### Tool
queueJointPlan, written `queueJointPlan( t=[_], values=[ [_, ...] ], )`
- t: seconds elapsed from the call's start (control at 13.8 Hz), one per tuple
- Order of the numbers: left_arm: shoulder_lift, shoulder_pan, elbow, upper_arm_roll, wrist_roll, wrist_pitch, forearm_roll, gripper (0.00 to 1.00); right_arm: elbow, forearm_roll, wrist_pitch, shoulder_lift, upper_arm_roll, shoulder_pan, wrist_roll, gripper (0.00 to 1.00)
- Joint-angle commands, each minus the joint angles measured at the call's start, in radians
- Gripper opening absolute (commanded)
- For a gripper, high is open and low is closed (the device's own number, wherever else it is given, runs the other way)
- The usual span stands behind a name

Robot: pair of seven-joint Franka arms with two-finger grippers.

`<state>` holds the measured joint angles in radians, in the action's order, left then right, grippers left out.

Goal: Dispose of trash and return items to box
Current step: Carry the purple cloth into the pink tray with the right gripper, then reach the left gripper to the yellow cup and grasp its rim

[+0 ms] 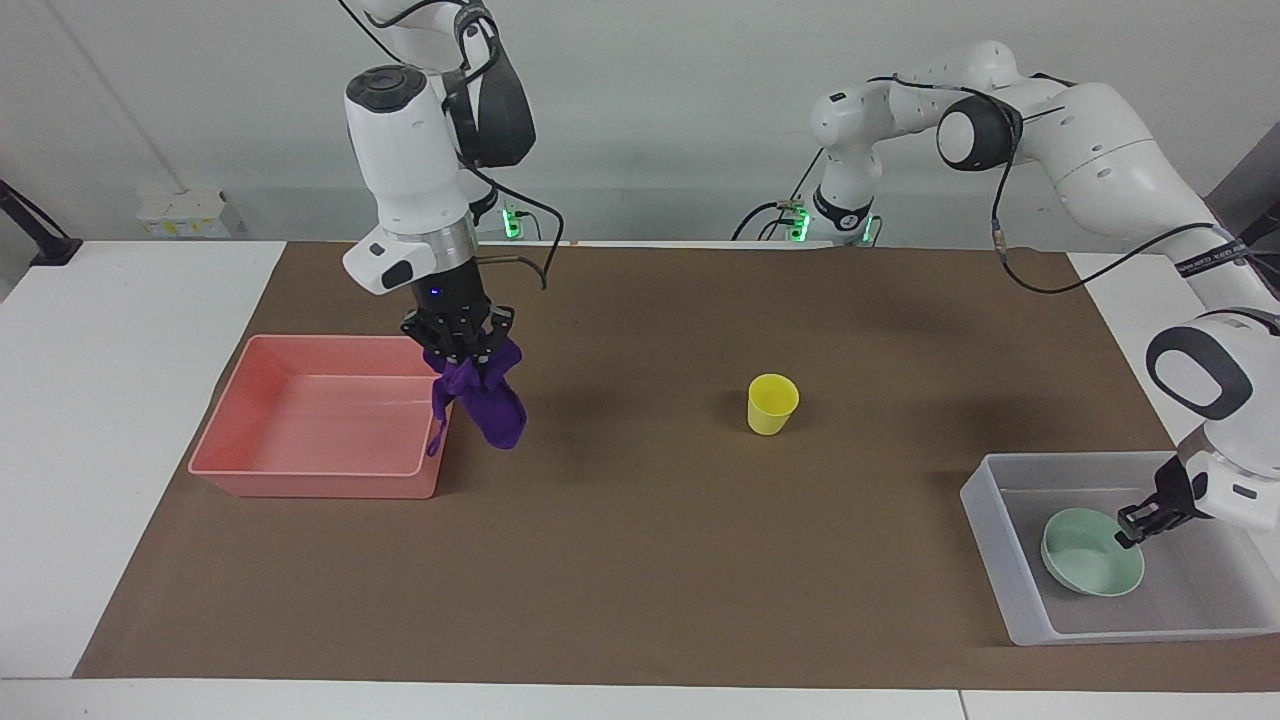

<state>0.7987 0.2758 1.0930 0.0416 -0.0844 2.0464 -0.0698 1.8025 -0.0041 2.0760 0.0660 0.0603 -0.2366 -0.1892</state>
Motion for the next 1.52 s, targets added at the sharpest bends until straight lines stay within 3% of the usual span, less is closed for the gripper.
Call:
queueJointPlan(
  t=[0.0,0.14,0.65,0.8,0.94,1.09,1.23,1.45],
  values=[
    [-0.074,0.002,0.039,0.004,-0.005,-0.014,0.013,1.0,0.015,-0.011,-0.019,-0.014,-0.014,0.066,0.08,0.0],
    [-0.128,-0.009,0.063,0.004,-0.008,-0.046,0.013,1.0,0.017,-0.011,-0.021,-0.014,-0.014,0.1,0.121,0.0],
    [-0.508,-0.139,0.473,0.006,0.001,-0.026,0.022,1.0,0.07,-0.008,0.009,-0.015,-0.014,0.217,0.289,0.0],
    [-0.584,-0.191,0.559,0.006,0.006,-0.028,0.022,1.0,0.098,-0.008,0.033,-0.014,-0.014,0.24,0.321,0.0],
    [-0.637,-0.236,0.622,0.006,0.044,-0.026,0.022,1.0,0.148,-0.007,0.036,-0.032,-0.014,0.243,0.318,0.0],
    [-0.662,-0.301,0.666,0.006,0.095,-0.023,0.027,1.0,0.251,-0.008,0.157,-0.032,-0.014,0.295,0.338,0.0],
    [-0.687,-0.364,0.749,0.006,0.168,0.058,0.039,1.0,0.325,-0.007,0.28,-0.017,-0.014,0.315,0.387,0.0],
    [-0.725,-0.435,0.883,0.006,0.213,0.176,0.039,1.0,0.34,-0.007,0.303,0.029,-0.014,0.353,0.396,0.0]
  ],
)
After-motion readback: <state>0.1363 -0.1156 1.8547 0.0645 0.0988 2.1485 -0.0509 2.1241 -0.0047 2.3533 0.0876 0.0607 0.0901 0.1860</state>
